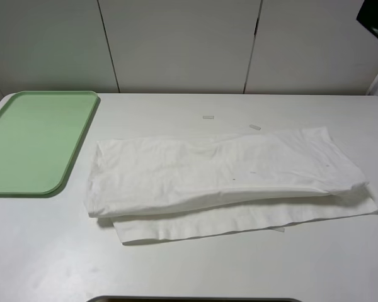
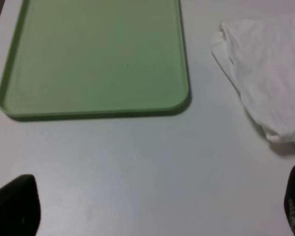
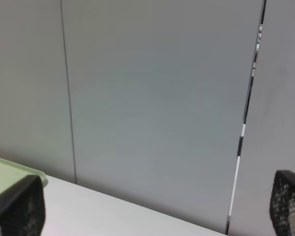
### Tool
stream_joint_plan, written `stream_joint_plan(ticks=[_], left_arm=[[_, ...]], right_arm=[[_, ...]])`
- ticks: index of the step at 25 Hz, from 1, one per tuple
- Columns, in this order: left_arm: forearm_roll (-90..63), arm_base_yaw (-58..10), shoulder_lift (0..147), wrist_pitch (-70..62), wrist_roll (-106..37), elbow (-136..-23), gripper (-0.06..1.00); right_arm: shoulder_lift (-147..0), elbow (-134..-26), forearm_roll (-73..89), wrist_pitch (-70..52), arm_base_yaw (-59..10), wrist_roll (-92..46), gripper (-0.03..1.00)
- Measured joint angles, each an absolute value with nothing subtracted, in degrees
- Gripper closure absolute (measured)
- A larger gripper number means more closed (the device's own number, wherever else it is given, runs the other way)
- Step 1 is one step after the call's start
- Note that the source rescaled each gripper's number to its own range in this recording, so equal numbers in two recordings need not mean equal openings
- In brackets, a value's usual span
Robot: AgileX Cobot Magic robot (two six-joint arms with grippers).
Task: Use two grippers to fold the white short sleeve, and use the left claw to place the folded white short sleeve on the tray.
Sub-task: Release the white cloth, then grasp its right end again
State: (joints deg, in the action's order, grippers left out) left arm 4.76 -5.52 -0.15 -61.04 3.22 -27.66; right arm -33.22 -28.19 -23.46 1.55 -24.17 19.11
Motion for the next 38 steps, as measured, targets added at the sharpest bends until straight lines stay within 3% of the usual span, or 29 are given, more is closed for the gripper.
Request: stream_joint_plan(ticks=[11,21,30,36,38], left_arm=[[4.8,-5.5,-0.4,-61.0,3.2,-27.7,-0.06],[4.9,-5.5,-0.4,-61.0,3.2,-27.7,-0.06],[4.9,-5.5,-0.4,-61.0,3.2,-27.7,-0.06],[4.9,-5.5,-0.4,-61.2,3.2,-27.7,-0.06],[4.9,-5.5,-0.4,-61.2,3.2,-27.7,-0.06]], right_arm=[[-33.2,-28.2,-17.7,0.3,-24.2,20.0,-0.03],[-33.2,-28.2,-6.1,-24.3,-24.2,19.3,-0.03],[-33.2,-28.2,-1.2,-28.4,-24.2,11.2,-0.03],[-37.0,-28.2,12.9,-25.3,-24.2,-7.6,-0.03],[-44.8,-29.3,24.8,-22.4,-23.9,-19.7,-0.03]])
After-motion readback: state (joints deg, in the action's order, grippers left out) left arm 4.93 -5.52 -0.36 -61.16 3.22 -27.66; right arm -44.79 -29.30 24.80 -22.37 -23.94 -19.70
